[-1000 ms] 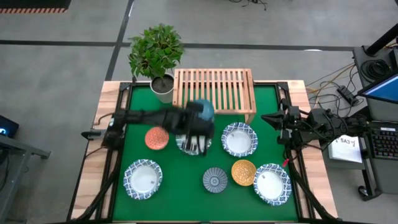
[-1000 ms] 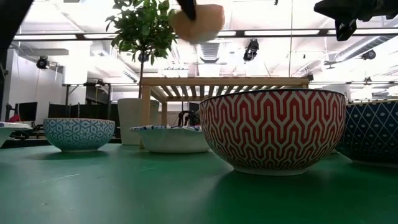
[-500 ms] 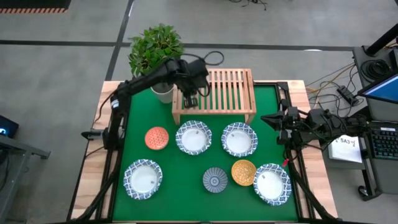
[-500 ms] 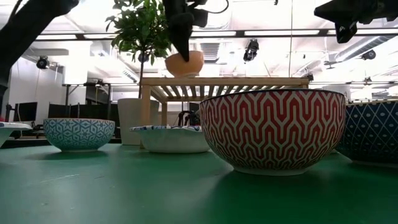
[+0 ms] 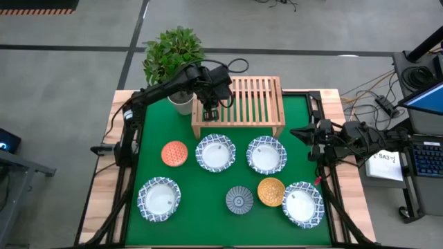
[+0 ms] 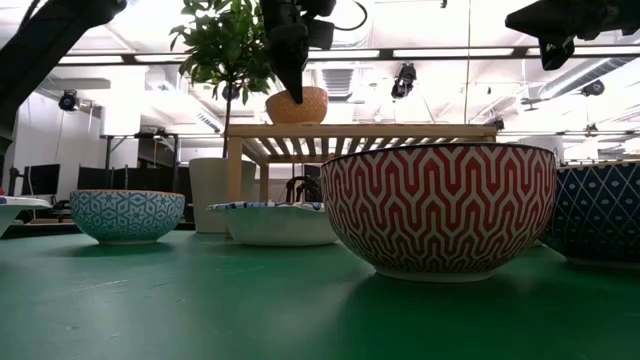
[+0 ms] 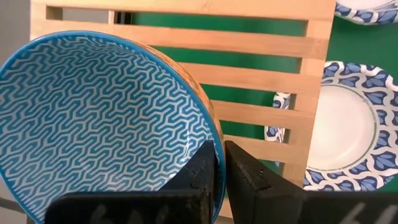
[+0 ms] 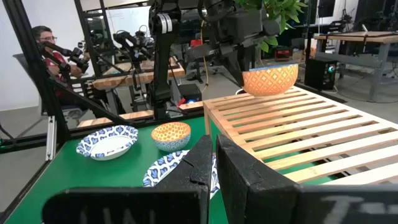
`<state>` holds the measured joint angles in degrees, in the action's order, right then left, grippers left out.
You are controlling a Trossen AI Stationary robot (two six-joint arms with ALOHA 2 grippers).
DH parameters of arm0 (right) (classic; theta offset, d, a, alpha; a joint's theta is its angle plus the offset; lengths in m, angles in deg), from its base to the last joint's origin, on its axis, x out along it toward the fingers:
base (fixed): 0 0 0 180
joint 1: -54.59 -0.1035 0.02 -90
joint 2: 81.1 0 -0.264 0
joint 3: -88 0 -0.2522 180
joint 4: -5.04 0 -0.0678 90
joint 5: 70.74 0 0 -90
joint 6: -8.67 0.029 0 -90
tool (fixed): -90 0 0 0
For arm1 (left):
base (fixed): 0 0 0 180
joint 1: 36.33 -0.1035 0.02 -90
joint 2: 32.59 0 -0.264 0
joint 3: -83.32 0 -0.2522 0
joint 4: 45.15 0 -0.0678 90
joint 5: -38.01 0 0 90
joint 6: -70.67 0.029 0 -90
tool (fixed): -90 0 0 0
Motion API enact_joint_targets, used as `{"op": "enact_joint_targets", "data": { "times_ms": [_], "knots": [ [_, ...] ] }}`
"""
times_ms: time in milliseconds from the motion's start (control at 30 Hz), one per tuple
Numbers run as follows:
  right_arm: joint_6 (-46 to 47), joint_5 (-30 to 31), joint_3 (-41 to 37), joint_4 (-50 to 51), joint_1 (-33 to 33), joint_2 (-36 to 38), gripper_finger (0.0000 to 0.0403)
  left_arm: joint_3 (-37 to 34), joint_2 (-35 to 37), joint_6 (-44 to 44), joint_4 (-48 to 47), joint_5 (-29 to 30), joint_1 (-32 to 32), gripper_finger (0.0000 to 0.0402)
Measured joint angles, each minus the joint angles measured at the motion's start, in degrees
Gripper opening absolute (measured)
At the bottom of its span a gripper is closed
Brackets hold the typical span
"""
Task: Place and stack bowls onto a shelf
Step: Put the light blue patterned bowl on the shelf
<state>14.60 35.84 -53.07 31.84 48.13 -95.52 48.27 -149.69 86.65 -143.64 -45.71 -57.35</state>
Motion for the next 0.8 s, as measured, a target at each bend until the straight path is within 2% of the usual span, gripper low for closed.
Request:
{"op": "enact_joint_targets", "data": {
  "times_ms": [367, 633, 800],
  "knots": [
    [0.0, 0.0, 0.0, 0.0, 0.0, 0.0, 0.0012, -5.5, 0.0, -0.4, 2.5, 0.4, 0.1, 0.0021],
    [0.0, 0.0, 0.0, 0.0, 0.0, 0.0, 0.0012, -5.7, 0.0, -0.6, 4.3, 1.1, 0.0, 0.0029],
    [0.0, 0.0, 0.0, 0.1, 0.0, 0.0, 0.0012, -5.7, 0.0, 0.6, 4.4, 1.0, 0.1, 0.0062]
  ]
}}
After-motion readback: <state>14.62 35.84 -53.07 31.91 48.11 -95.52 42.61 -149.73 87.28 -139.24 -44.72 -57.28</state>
